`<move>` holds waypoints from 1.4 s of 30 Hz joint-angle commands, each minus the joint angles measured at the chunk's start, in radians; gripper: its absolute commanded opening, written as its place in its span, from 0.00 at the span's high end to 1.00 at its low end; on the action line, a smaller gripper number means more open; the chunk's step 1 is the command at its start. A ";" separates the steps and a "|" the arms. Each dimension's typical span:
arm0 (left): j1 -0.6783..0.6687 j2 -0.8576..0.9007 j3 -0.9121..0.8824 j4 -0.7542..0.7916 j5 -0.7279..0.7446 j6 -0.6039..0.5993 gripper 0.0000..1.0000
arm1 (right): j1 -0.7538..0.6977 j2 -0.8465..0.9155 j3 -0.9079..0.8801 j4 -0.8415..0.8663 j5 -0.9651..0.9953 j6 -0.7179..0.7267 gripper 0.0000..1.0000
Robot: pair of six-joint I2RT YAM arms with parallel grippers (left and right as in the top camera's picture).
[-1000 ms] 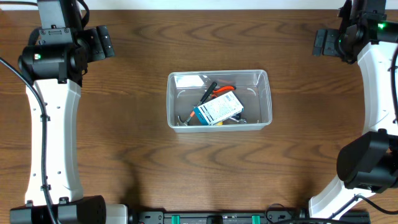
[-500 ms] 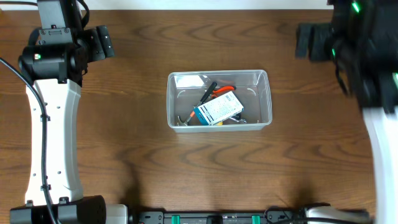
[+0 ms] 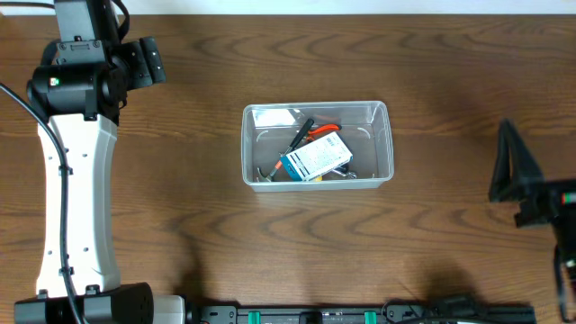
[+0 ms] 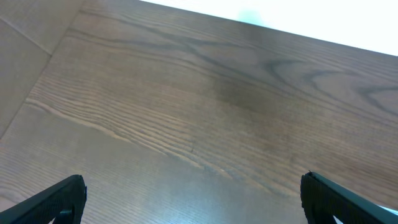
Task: Pack container
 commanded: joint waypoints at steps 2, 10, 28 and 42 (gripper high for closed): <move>0.004 0.002 0.011 -0.002 -0.005 -0.009 0.02 | -0.045 -0.159 -0.359 0.182 -0.029 0.007 0.01; 0.004 0.002 0.011 -0.002 -0.005 -0.009 0.02 | -0.056 -0.460 -0.930 0.542 -0.080 0.008 0.01; 0.004 0.002 0.011 -0.002 -0.005 -0.009 0.02 | -0.087 -0.663 -1.353 0.768 -0.079 0.067 0.01; 0.004 0.002 0.011 -0.002 -0.005 -0.009 0.02 | -0.087 -0.688 -1.436 0.772 -0.106 0.078 0.01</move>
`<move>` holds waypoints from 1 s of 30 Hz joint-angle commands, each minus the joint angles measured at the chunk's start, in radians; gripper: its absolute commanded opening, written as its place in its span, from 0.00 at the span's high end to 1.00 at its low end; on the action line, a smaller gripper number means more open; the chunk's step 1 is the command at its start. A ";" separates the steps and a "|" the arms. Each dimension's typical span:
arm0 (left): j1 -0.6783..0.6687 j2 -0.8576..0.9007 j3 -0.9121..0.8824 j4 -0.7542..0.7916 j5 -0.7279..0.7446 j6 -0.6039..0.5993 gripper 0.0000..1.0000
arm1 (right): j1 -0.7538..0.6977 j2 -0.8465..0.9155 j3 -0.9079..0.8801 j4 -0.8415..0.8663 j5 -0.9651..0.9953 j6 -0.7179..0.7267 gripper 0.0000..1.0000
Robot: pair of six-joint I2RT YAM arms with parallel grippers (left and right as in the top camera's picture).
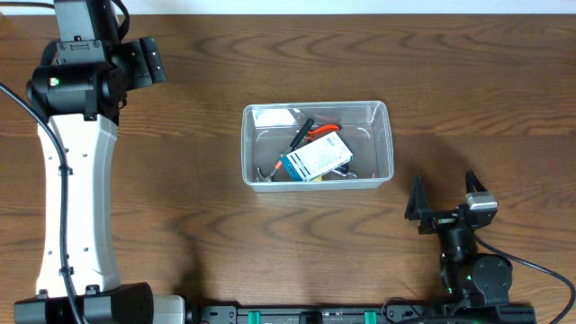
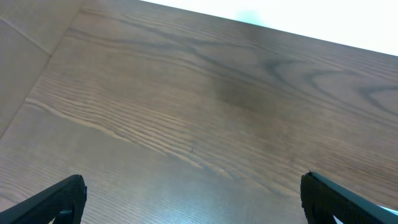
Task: Pack container
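Note:
A clear plastic container stands mid-table. Inside lie a white and blue box, an orange-handled tool, a black stick-like item and small metal pieces. My left gripper is at the far left corner, well away from the container. In the left wrist view the left gripper is open wide over bare wood, its fingertips at the frame's lower corners. My right gripper stands open near the front right, just below the container's right end, holding nothing.
The white left arm runs down the left side of the wooden table. The right arm's base sits at the front edge. A pale strip borders the table's far edge.
The right gripper was at the right edge of the table. Now it is nearer the front, close below the container's right end. The left arm and the container's contents have not changed.

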 commanded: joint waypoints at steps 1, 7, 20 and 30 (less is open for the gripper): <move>0.004 0.002 0.011 -0.002 -0.005 -0.009 0.02 | -0.011 -0.029 -0.030 -0.001 -0.015 0.019 0.01; 0.004 0.002 0.011 -0.002 -0.005 -0.009 0.02 | -0.013 -0.029 -0.029 -0.007 -0.015 -0.016 0.01; 0.004 0.002 0.011 -0.002 -0.005 -0.009 0.02 | -0.013 -0.029 -0.029 -0.110 -0.014 -0.034 0.01; 0.004 0.002 0.011 -0.002 -0.005 -0.009 0.02 | -0.013 -0.029 -0.029 -0.110 -0.014 -0.034 0.01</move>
